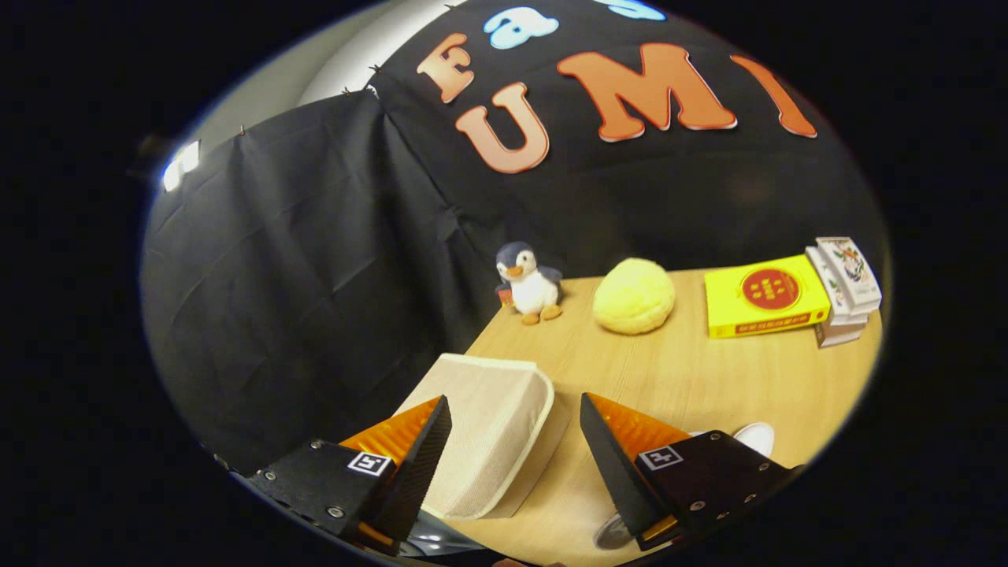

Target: Open the storage box then place both shoes into the box .Put the left shoe in first, then the right shoe, with the right side of both shoes facing outward in a uniform manner.

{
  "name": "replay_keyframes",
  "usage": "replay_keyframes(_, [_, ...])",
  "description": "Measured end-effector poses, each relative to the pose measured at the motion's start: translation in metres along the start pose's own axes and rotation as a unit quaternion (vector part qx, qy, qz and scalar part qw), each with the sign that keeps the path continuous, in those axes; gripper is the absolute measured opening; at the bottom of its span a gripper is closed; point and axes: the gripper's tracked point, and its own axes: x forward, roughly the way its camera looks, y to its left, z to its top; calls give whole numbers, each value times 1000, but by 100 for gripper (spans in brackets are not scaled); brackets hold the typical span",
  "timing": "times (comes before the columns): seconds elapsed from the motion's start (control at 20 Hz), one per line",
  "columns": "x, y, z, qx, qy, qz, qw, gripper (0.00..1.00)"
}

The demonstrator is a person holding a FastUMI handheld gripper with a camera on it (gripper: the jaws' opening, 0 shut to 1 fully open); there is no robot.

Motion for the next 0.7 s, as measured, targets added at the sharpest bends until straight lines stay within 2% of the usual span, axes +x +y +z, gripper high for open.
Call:
replay_keyframes(0.25, [32, 11, -52, 66, 83, 46, 993, 98])
replay_keyframes(0.5, [53, 9, -80, 95, 130, 57, 985, 97])
replay_keyframes(0.7, [67, 11, -100, 121, 158, 81, 977, 97])
